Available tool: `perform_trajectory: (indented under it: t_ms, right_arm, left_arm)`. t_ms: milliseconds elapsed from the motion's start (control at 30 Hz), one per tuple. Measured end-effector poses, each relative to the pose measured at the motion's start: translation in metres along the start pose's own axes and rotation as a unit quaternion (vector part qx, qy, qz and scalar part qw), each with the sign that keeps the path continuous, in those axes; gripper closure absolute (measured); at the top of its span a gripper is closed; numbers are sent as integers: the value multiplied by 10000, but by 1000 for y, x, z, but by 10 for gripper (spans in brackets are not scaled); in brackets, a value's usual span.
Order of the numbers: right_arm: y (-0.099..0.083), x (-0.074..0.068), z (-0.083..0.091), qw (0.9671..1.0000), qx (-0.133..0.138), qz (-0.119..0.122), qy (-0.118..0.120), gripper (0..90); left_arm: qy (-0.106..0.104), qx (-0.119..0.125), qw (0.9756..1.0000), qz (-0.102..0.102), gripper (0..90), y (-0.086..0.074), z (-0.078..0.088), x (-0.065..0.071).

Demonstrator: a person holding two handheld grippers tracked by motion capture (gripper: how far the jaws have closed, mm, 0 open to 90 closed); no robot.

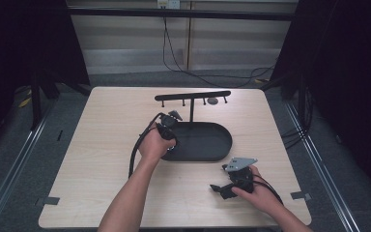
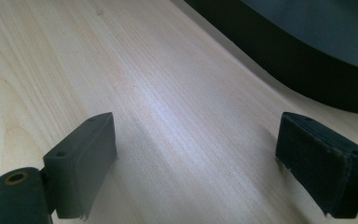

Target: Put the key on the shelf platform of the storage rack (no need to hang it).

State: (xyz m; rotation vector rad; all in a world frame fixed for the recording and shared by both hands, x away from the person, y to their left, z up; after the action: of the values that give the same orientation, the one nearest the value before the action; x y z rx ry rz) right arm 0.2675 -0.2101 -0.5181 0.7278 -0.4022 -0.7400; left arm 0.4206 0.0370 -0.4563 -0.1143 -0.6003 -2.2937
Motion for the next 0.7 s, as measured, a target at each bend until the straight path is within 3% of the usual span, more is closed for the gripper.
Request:
perform_trajectory:
  t_ms: [700]
  right_arm:
    - [0,0,0,10000,1,1,0,116]
  left_arm:
    - [-54,119,9999,34,644,-6,12,2]
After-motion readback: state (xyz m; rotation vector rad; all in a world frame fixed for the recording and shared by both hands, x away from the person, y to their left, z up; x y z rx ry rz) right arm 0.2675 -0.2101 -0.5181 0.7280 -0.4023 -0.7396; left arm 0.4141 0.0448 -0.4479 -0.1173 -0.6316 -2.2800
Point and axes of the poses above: each handheld gripper's, and its own axes: z roughly backward along the jaws, y roughly out of its top, x roughly to its right, the point moved 1 cm from there along -z, roughly forward along the jaws, and after that the axes turned 9 degrees about -y, right-handed, at the moved point
